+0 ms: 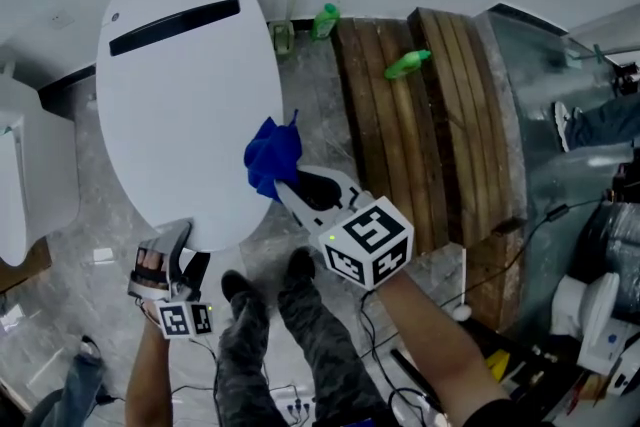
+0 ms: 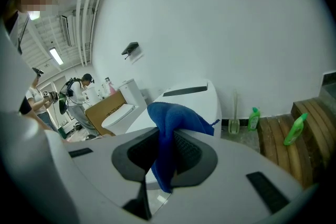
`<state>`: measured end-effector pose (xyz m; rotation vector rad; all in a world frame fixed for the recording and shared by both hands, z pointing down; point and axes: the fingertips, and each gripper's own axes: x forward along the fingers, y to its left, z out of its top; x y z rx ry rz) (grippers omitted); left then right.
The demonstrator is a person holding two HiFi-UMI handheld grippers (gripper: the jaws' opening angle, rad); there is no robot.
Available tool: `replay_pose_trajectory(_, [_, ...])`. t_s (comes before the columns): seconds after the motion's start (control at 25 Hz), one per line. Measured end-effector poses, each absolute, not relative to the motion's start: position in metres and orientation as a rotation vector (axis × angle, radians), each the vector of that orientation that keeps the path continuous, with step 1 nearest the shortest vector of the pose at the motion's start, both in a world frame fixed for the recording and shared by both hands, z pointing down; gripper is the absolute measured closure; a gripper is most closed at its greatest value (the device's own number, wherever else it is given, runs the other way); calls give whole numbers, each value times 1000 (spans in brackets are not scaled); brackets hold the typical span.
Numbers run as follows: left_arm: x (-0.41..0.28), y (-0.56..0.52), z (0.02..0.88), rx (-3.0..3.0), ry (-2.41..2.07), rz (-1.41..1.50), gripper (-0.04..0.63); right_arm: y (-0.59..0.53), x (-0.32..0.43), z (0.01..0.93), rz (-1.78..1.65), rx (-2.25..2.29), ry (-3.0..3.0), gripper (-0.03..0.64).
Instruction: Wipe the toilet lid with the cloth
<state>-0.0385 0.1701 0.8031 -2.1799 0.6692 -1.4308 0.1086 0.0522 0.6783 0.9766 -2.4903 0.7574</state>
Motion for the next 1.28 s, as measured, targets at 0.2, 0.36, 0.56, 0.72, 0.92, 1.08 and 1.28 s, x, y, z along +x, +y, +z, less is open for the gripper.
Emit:
replay_pose_trajectory(0.2, [-39, 177, 753, -2215, 651, -1363, 261, 47, 119, 640, 747, 1016, -2512, 548])
replay_pose_trajectory(0.36, [-39, 178, 719, -2248, 624, -1345, 295, 41, 126, 605, 716, 1040, -2537, 548])
replay_pose_trajectory(0.56, [-43, 170, 660, -2257, 635, -1295, 322, 33, 131, 562, 685, 1058, -2552, 548])
replay_pose_trajectory(0.72, [-47, 160, 614, -2257, 637, -1280, 331, 28, 133, 527, 676, 1081, -2566, 548])
replay_pose_trajectory(0.92, [-53, 139, 553, -2284, 725, -1230, 347, 19, 143, 473, 630, 1106, -2612, 548])
replay_pose_trajectory(1.08, [-62, 121, 513, -2268, 797, -1214, 347, 10, 150, 434, 592, 1131, -2632, 548])
replay_pose_trajectory(1.28, [-70, 79, 458, -2229, 940, -1147, 374, 1, 163, 396, 567, 1157, -2641, 548])
